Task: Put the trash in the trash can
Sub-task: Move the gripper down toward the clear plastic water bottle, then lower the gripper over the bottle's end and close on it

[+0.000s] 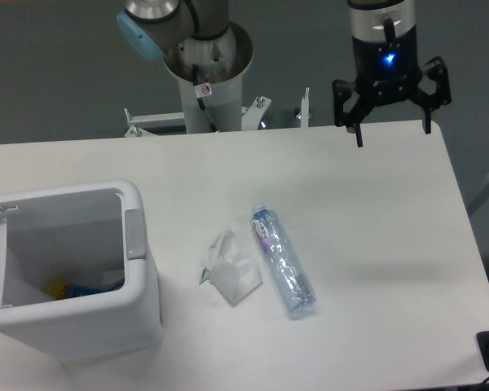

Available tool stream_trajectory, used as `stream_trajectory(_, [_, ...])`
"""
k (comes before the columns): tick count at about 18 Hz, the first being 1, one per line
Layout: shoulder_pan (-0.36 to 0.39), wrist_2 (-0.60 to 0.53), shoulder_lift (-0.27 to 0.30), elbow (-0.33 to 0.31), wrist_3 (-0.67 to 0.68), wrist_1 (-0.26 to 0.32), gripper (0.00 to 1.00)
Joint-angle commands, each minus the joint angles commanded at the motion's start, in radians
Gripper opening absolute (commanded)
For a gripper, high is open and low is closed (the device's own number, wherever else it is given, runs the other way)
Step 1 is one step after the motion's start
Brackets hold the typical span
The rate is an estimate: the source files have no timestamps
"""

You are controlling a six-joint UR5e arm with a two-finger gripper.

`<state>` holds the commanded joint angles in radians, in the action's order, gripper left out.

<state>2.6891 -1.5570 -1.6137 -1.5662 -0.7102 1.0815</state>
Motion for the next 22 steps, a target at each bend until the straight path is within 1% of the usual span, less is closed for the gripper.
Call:
stream_trajectory(3, [-0.002, -0.006, 0.006, -0.015, 0.001, -0.003, 1.0])
stream_trajectory(6, [-0.012, -0.005, 0.003, -0.063, 0.008, 0.003, 1.0])
stream_trajectory(8, [-0.037, -0.008, -0.026, -0.087, 0.017, -0.012, 1.0])
stream_trajectory(10, [-0.049, -0.003, -0.057, -0.121, 0.102, -0.06, 1.0])
stream_trajectory(11, [-0.092, -0.003, -0.092, -0.141, 0.159, -0.111, 1.0])
stream_trajectory(12, [-0.118, -0.006, -0.128, -0.138, 0.181, -0.148, 1.0])
stream_trajectory(13, [-0.126, -0.002, -0.161, -0.134, 0.211, -0.167, 1.0])
stream_trajectory(15, [-0.135, 0.006, -0.227, -0.121, 0.283, -0.172, 1.0])
stream_trajectory(17, [-0.14, 0.066, -0.329, -0.091, 0.359, -0.176, 1.0])
stream_trajectory(18, [-0.14, 0.086, -0.36, -0.091, 0.389, -0.193, 1.0])
stream_trajectory(19, [-0.141, 0.09, -0.388, -0.092, 0.406, -0.233, 1.0])
stream_trajectory(20, [-0.146, 0.092, -0.403, -0.092, 0.417, -0.262, 1.0])
stream_trajectory(21, [-0.153, 0.097, -0.413, -0.095, 0.425, -0.276, 1.0])
stream_trajectory(22, [-0.153, 0.11, -0.422, -0.095, 0.433, -0.278, 1.0])
